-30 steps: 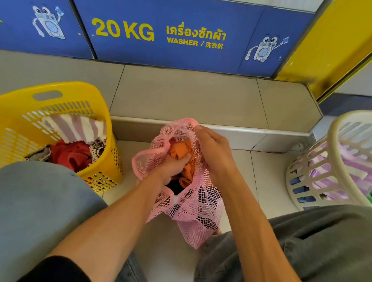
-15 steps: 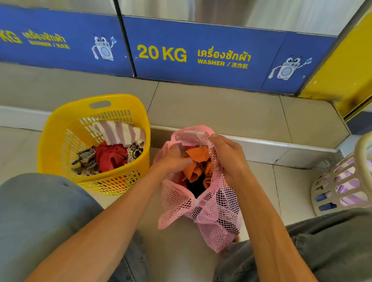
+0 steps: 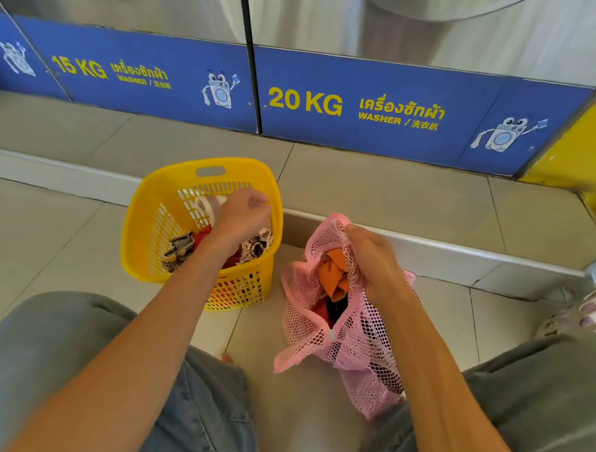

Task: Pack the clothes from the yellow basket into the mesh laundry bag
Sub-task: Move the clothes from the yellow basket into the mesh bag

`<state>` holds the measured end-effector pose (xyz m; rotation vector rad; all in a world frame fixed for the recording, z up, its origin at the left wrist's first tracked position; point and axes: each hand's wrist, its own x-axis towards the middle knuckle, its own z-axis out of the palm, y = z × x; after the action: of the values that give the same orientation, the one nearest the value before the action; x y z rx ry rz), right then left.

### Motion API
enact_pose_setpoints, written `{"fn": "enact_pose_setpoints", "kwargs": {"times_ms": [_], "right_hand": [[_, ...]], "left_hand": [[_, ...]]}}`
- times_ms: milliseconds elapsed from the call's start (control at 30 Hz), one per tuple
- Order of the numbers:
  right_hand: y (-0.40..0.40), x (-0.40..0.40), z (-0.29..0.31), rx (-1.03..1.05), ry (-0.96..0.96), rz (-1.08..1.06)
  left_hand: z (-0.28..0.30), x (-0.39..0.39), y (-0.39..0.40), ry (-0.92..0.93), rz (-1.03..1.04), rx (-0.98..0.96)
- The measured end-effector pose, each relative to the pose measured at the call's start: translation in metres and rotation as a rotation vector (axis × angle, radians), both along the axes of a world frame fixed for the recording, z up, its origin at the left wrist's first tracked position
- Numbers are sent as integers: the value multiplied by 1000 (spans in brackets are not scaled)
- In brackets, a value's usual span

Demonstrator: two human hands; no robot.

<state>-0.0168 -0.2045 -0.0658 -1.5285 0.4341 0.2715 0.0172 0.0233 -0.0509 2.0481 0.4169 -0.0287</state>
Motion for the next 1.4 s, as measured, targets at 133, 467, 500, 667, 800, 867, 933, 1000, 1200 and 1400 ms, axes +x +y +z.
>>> {"fn": "enact_pose_setpoints", "kwargs": {"times_ms": [133,467,500,667,800,867,933,1000,1200,1400], "right_hand": [[0,4,-15,-2,28,15],[-12,21,-53,7,111,14],[-14,23,-57,6,114,17],[-21,33,-64,28,131,-15],[-21,33,-60,55,119,-2],[-21,32,-54,74,105,-3],[-20,30,-46,85,96,-24],[-19,26,-38,90,87,-40],[-18,11,-21,83,64,-44],[-18,-4,-12,65,57,-33]], "left_hand": [[-28,20,8,64,-38,210],[-99,67,24,265,-247,570],[-107,68,30,305,-236,516],[-121,67,43,504,-240,399],[-109,69,51,493,-35,406],[-100,66,56,430,22,427],[-85,57,59,373,76,335],[-69,46,63,321,114,151],[-14,18,58,131,257,-175],[28,-4,42,102,161,-419]]}}
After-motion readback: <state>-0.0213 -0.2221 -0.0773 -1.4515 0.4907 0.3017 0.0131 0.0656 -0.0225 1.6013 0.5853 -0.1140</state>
